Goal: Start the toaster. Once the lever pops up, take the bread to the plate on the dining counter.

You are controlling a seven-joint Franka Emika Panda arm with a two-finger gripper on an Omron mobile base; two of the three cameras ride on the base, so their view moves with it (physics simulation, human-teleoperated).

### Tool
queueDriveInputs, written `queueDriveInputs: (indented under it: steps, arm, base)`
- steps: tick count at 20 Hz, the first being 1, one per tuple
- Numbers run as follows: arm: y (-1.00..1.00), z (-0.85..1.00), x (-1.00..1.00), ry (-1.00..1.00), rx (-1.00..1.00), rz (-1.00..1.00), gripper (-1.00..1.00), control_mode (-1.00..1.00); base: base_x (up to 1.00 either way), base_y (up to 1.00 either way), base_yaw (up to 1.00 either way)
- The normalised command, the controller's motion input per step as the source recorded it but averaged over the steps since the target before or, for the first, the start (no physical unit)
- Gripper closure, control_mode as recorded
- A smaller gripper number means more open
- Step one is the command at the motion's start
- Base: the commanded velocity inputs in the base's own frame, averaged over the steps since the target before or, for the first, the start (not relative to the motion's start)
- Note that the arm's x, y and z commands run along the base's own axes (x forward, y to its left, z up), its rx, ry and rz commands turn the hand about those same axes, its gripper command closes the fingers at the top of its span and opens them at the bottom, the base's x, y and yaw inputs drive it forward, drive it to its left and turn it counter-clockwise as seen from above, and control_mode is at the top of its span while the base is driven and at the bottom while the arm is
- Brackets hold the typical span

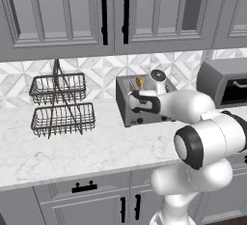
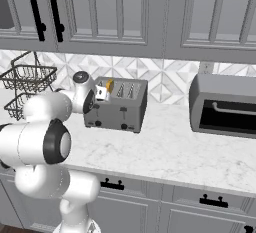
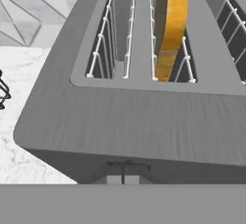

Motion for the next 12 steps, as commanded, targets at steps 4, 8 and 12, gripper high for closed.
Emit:
queueDriveInputs:
  steps: [4, 8, 12]
  arm:
    - [0.00, -0.08, 0.21, 0.00, 0.00, 0.00, 1.00, -1.00]
    - [0.00, -0.16, 0.20, 0.00, 0.00, 0.00, 1.00, -1.00]
    - [0.00, -0.25, 0.14, 0.00, 0.00, 0.00, 1.00, -1.00]
  base:
    - [0.00, 0.00, 0.00]
    - [0.00, 0.00, 0.00]
    - [0.00, 0.00, 0.00]
